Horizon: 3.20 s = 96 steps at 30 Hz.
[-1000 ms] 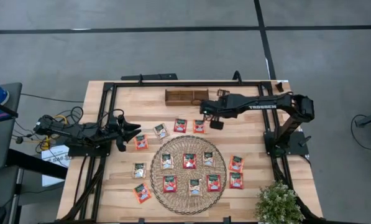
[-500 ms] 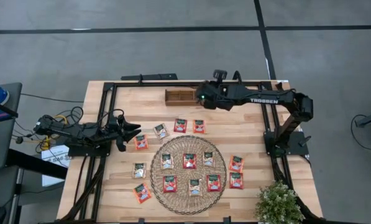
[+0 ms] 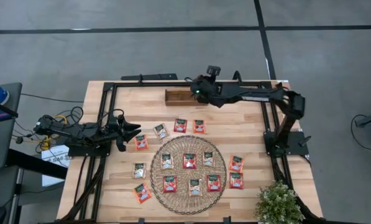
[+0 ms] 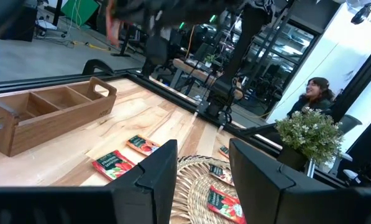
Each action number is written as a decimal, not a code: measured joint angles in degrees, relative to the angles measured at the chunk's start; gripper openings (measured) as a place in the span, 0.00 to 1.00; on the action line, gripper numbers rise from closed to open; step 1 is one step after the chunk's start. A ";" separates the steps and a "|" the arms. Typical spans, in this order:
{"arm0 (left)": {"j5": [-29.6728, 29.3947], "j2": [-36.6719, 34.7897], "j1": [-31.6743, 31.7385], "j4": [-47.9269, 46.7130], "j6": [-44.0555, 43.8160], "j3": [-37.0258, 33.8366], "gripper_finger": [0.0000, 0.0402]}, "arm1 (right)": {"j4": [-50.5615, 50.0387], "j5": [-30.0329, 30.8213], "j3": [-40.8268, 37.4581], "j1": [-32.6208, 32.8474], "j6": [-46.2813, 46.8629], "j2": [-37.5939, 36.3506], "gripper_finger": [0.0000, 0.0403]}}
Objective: Pick & Place Tea
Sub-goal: Put the orange tea bag into the right section of the wooden organizer
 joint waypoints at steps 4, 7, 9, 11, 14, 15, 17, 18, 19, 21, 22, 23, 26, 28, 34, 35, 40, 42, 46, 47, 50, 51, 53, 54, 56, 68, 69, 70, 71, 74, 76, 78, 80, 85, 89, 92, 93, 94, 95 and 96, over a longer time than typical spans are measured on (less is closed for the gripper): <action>0.00 0.01 0.00 0.00 0.01 0.00 0.34 | 1.61 1.62 -0.10 0.07 -2.35 4.88 0.00; 0.02 0.00 -0.01 0.00 0.02 0.00 0.34 | 2.47 2.81 -0.01 0.07 -2.34 7.73 0.00; 0.00 0.01 -0.02 0.00 0.02 0.00 0.34 | 1.85 2.75 -0.15 -0.02 -2.13 9.21 0.00; 0.02 -0.01 0.00 0.00 0.04 0.00 0.34 | 2.87 2.74 -0.07 -0.24 -1.99 10.38 0.00; 0.00 0.00 0.01 0.02 0.02 0.00 0.34 | 2.95 2.77 -0.08 -0.51 -1.96 11.95 0.00; 0.02 0.00 0.00 0.00 0.04 0.00 0.34 | 3.38 2.74 -0.08 -0.75 -1.96 12.49 0.00; 0.00 0.01 0.01 0.01 0.02 0.00 0.34 | 3.31 2.65 -0.08 -1.07 -1.94 13.01 0.00; 0.02 -0.01 0.00 0.01 0.02 0.00 0.34 | 3.14 2.58 -0.08 -1.33 -1.94 13.05 0.00; 0.01 0.01 0.00 0.02 0.02 0.00 0.34 | 2.89 2.44 -0.08 -1.52 -1.94 13.05 0.00; 0.00 -0.02 0.01 0.01 0.02 0.00 0.34 | 2.79 1.58 -0.08 -1.94 -1.92 13.03 0.00; 0.02 0.00 0.01 0.02 0.02 0.00 0.34 | 2.75 1.16 -0.08 -2.08 -1.92 13.04 0.00; 0.02 0.00 0.01 0.01 0.04 0.00 0.34 | 2.84 1.09 -0.08 -2.27 -1.92 13.05 0.00; 0.01 0.00 0.01 0.01 0.04 0.00 0.34 | 2.62 -0.35 -0.08 -3.05 -1.92 13.03 0.00; 0.00 0.00 0.00 0.02 0.04 0.00 0.34 | 1.87 -2.53 -0.08 -3.32 -1.92 13.03 0.00; 0.00 0.00 0.00 0.02 0.07 0.00 0.34 | 1.94 -3.58 -0.08 -3.61 -1.92 13.03 0.00; 0.00 0.00 0.01 0.02 0.07 0.00 0.34 | 1.94 -4.34 -0.08 -3.66 -1.92 13.03 0.00; 0.01 0.01 0.00 0.02 0.07 0.00 0.34 | 2.04 -6.02 -0.08 -3.66 -1.89 13.03 0.00; 0.00 0.01 0.00 0.02 0.09 0.00 0.34 | 2.22 -6.00 -0.08 -3.85 -1.89 13.03 0.00; 0.01 -0.01 -0.01 0.07 0.06 0.00 0.34 | 2.09 -6.24 -0.08 -4.53 -1.89 13.03 0.00; 0.00 -0.01 0.00 0.14 0.04 0.00 0.34 | 2.11 -6.30 -0.08 -4.61 -1.89 13.03 0.00; 0.00 0.00 0.00 0.15 0.04 0.00 0.34 | 2.19 -6.29 -0.08 -4.68 -1.88 13.03 0.00; 0.00 0.01 0.00 0.15 0.04 0.00 0.34 | 2.18 -6.35 -0.08 -4.85 -1.88 13.03 0.00; 0.00 -0.01 0.00 0.17 0.04 0.00 0.34 | 2.18 -6.53 -0.08 -4.98 -1.87 13.03 0.00; 0.00 -0.01 0.00 0.17 0.04 0.00 0.34 | 2.18 -6.90 -0.08 -5.02 -1.87 13.03 0.00; 0.00 0.00 0.01 0.17 0.02 0.00 0.34 | 2.16 -8.25 -0.08 -5.06 -1.87 13.03 0.00; 0.00 -0.01 0.00 0.20 0.00 0.00 0.34 | 2.19 -9.32 -0.08 -5.15 -1.85 13.03 0.01; 0.00 -0.02 -0.02 0.20 0.00 0.00 0.34 | 2.25 -9.32 -0.08 -5.15 -1.84 13.03 0.02; 0.00 0.00 0.00 0.20 0.00 0.00 0.34 | 2.32 -9.32 -0.08 -5.15 -1.83 13.03 0.03; 0.00 0.01 -0.01 0.20 0.00 0.00 0.34 | 2.37 -9.32 -0.08 -5.15 -1.84 13.03 0.05; 0.00 0.00 0.00 0.20 0.00 0.00 0.34 | 2.57 -9.30 -0.08 -5.15 -1.83 13.03 0.11; 0.00 0.01 -0.02 0.20 0.00 0.00 0.34 | 2.58 -9.31 -0.08 -5.15 -1.83 13.03 0.14; 0.00 0.00 0.00 0.20 0.01 0.00 0.34 | 2.57 -9.30 -0.08 -5.15 -1.83 13.03 0.16; 0.00 0.00 -0.01 0.21 0.00 0.00 0.34 | 2.57 -9.30 -0.08 -5.15 -1.83 13.03 0.17; 0.00 -0.02 -0.01 0.22 0.00 0.00 0.34 | 2.57 -8.36 -0.08 -5.15 -1.83 13.03 0.18; 0.00 -0.01 -0.01 0.22 0.00 0.00 0.34 | 2.45 -3.09 -0.10 -4.43 -1.85 12.50 0.18; 0.00 0.01 0.00 0.22 -0.02 0.00 0.34 | 1.70 0.20 -0.12 -3.27 -1.89 10.92 0.18; 0.00 0.01 0.00 0.24 -0.02 0.00 0.34 | 1.62 0.37 -0.12 -2.82 -1.92 10.15 0.18; 0.00 -0.01 0.00 0.22 -0.02 0.00 0.34 | 1.38 0.37 -0.12 -2.37 -1.89 9.15 0.18; 0.00 -0.01 -0.01 0.22 -0.02 0.00 0.34 | 0.65 0.18 -0.12 -1.92 -1.87 8.06 0.18; 0.00 -0.01 0.01 0.22 -0.02 0.00 0.34 | -0.18 0.01 -0.12 -1.44 -1.86 6.85 0.18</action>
